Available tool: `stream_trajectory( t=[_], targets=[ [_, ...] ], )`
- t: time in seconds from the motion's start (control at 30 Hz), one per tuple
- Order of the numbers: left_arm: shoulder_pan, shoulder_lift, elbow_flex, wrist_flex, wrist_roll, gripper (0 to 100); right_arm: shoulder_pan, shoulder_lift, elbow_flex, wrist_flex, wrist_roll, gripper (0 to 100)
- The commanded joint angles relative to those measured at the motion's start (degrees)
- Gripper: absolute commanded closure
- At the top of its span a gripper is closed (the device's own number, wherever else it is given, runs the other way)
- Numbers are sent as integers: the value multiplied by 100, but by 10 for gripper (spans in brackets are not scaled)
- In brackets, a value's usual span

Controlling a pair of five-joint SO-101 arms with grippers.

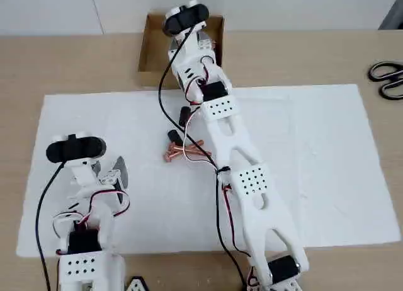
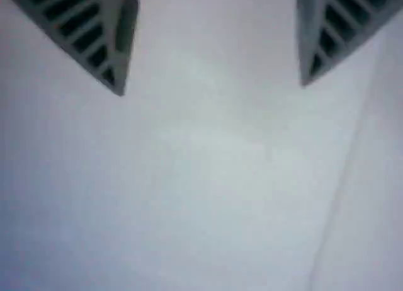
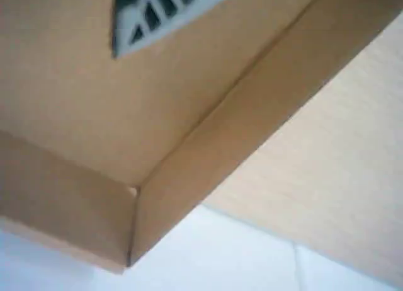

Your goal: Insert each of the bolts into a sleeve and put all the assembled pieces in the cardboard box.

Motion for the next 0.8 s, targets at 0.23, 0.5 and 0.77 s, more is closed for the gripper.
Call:
stream_trajectory(
  t=[0.23,0.5,0.77],
  targets=[
    [18,-79,-31,-132,18,830,57,-180,-1196,567,62,757],
    [18,-79,-31,-132,18,830,110,-716,-1600,2255,26,757],
    [18,-79,-31,-132,18,830,101,-2492,-1582,4752,44,757]
  ],
)
